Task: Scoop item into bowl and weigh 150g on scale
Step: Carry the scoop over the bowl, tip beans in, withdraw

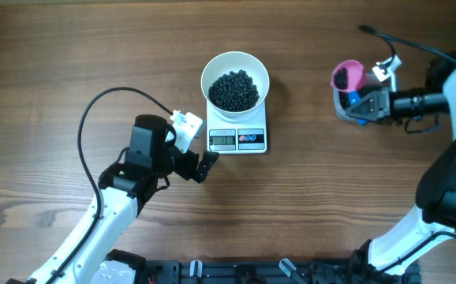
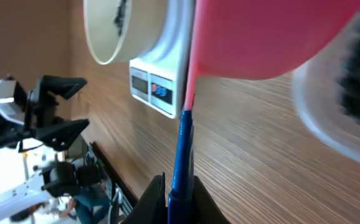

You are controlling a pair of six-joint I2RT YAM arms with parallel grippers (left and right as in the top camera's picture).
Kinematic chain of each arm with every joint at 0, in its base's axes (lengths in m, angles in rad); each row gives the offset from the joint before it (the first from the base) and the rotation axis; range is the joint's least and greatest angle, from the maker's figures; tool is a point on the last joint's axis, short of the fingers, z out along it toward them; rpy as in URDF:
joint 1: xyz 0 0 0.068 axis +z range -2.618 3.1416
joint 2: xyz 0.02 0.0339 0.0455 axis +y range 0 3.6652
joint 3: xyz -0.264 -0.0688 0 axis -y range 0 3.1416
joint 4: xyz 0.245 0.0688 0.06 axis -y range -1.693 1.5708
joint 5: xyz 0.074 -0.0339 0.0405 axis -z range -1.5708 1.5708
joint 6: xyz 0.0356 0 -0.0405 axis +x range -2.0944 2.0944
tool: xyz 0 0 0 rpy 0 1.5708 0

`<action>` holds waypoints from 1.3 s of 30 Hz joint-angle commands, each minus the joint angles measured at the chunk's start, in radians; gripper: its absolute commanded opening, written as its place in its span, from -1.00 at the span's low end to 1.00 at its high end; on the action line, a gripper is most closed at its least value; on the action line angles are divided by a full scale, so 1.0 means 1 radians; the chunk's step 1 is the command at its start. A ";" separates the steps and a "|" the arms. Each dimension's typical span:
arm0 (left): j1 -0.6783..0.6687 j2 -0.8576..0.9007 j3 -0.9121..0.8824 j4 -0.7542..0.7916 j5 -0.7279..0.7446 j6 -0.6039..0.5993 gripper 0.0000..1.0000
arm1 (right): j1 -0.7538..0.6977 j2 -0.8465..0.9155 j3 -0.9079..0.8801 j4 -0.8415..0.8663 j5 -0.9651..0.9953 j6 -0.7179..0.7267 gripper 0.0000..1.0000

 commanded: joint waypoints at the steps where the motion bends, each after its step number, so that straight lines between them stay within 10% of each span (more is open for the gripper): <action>1: -0.004 0.000 -0.002 0.002 -0.006 -0.006 1.00 | 0.102 -0.042 0.049 -0.001 -0.078 -0.011 -0.91; 20: -0.004 0.000 -0.002 0.002 -0.006 -0.006 1.00 | 0.684 -0.042 0.286 0.143 0.528 0.468 -0.91; 39: -0.004 0.000 -0.002 0.002 -0.006 -0.006 1.00 | 1.008 -0.042 0.286 0.258 1.312 0.517 -0.92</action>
